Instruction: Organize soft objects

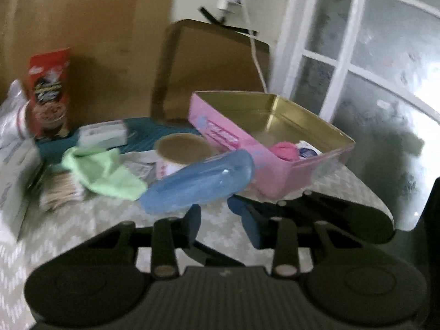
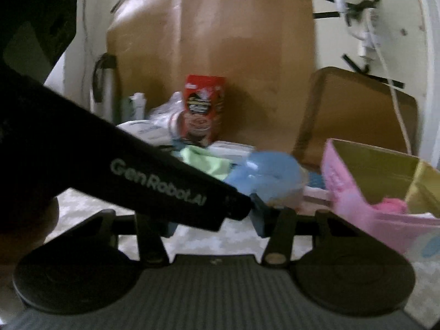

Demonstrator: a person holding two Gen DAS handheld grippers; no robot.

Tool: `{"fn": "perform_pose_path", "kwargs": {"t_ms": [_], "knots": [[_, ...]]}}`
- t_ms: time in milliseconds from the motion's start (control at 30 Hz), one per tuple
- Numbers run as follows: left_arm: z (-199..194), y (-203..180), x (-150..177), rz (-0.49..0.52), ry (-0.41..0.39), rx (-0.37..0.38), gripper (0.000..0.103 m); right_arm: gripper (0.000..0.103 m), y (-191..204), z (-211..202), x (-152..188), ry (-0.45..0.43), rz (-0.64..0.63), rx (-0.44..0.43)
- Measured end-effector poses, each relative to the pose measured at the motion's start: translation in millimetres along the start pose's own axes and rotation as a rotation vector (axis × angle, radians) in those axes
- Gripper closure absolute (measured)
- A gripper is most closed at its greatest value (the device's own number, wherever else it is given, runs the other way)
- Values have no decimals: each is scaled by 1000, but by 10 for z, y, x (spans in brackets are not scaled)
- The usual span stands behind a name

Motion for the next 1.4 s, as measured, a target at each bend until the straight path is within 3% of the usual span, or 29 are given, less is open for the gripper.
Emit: {"fn": "perform_pose_path", "kwargs": {"t_ms": [167, 267, 333, 500, 600, 733, 800, 967, 1167, 1233, 1267, 1333, 1400], "knots": [[117, 1, 162, -25, 109, 115, 54, 48, -254, -70, 178, 46, 22, -25], [20, 174, 258, -71, 102, 120, 37, 48, -368, -105, 366, 101, 26, -34], [0, 277, 234, -110, 98, 104, 37, 46, -446, -158, 441, 105, 18, -24], [90, 370, 172, -208, 119, 149, 37, 20, -643, -173, 304, 32, -61, 26], [126, 326, 222, -204, 133, 129, 36, 19, -657, -11, 211, 31, -193, -24], [122, 409, 279, -240, 138, 115, 36, 19, -726, 357, 102, 99, -306, -54], [127, 453, 281, -259, 139, 116, 36, 24, -755, 547, 95, 186, -299, -108], [182, 480, 266, -263, 148, 119, 33, 39, -708, 473, 144, 238, -223, -108], [339, 457, 248, -256, 170, 132, 35, 37, -478, 281, 347, 263, -161, -210], [439, 461, 251, -265, 189, 148, 41, 47, -506, 307, 384, 247, -125, -217], [481, 464, 252, -278, 193, 188, 46, 47, -532, 324, 384, 236, -84, -231], [503, 434, 239, -294, 203, 202, 46, 47, -505, 328, 379, 213, -52, -221], [415, 334, 205, -243, 174, 170, 46, 47, -448, 319, 372, 194, -66, -178]]}}
Point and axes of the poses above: each gripper's, at about its wrist camera, not at the fingertips, and z roughly the way its jaws point, y to its left, x to its underside, the point moved 4 cm from there along z, roughly the way its jaws point, and after that the axes turned 13 degrees about y, right-handed, at the moved point
